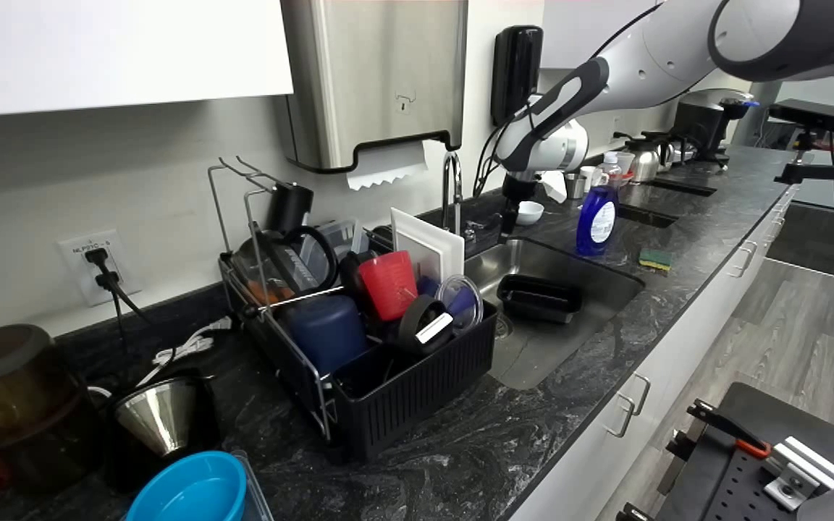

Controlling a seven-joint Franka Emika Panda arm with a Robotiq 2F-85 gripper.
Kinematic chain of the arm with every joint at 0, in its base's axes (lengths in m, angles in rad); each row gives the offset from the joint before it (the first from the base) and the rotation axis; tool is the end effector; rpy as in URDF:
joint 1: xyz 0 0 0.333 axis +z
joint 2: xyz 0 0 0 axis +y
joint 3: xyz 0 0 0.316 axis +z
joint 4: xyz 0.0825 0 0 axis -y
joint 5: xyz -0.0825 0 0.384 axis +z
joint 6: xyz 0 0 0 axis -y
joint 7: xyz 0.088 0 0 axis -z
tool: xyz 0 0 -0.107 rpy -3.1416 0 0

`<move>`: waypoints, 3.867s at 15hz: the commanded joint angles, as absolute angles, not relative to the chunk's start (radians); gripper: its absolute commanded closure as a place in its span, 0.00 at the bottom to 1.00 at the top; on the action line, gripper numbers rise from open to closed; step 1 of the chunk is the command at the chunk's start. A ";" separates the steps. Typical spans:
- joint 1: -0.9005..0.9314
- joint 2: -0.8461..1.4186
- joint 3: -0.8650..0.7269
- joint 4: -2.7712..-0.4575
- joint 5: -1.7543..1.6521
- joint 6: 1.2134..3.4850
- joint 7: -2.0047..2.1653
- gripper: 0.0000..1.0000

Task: Close the faucet

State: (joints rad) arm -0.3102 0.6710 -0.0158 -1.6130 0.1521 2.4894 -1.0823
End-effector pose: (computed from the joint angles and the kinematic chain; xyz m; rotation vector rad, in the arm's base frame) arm 0.6761 -0.2276 0.2536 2.9029 0.9770 0.3352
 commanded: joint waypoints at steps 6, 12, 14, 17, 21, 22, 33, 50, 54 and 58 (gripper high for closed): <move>-0.341 0.749 0.015 -1.529 0.098 2.539 -1.105 0.00; -0.351 0.774 0.013 -1.493 0.073 2.544 -1.103 0.00; -0.355 0.785 0.014 -1.476 0.071 2.544 -1.100 0.00; -0.358 0.801 0.016 -1.448 0.072 2.543 -1.098 0.00; -0.360 0.824 0.016 -1.411 0.072 2.544 -1.095 0.00; -0.361 0.830 0.017 -1.401 0.072 2.546 -1.095 0.00; -0.369 0.868 0.019 -1.344 0.067 2.566 -1.100 0.00; -0.367 0.909 0.021 -1.285 0.054 2.604 -1.097 0.00; -0.361 0.898 0.012 -1.298 0.052 2.594 -1.078 0.00; -0.342 0.841 -0.015 -1.370 0.038 2.572 -1.019 0.00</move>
